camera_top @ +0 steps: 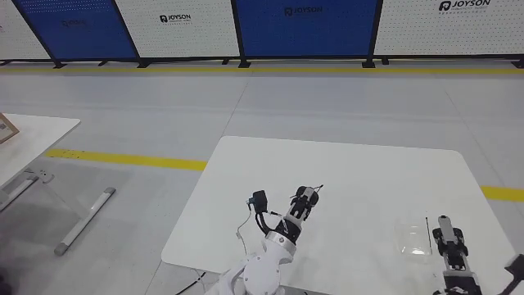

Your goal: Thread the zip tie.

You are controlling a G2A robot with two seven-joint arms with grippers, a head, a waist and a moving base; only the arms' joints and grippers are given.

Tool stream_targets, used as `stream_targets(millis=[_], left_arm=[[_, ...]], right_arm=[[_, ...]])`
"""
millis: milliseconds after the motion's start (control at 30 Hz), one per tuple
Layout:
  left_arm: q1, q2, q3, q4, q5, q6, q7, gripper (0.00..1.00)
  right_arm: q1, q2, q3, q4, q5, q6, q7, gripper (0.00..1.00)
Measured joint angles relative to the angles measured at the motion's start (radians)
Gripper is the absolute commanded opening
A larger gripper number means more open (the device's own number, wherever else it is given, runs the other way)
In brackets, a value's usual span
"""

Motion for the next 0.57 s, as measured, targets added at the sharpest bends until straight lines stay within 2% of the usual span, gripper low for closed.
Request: stream_targets(millis=[33,100,567], left_arm=[[-0.005,-0.003,0.002,0.014,0.024,0.013,0.037,0.0],[-0.011,-0.007,0.011,0.027,0.039,0.021,0.072,0.0],[-0.011,-0.008,0.013,0.027,0.036,0.02,0.073,0.0]], right_arm=[[0.0,-0.001,0.01,-0.001,0.029,0.019,0.003,1.0],[0.001,-0.003,0.017,-0.006,0.049,0.047,0.013,1.0],[0.001,-0.003,0.017,-0.007,0.049,0.051,0.015,1.0]])
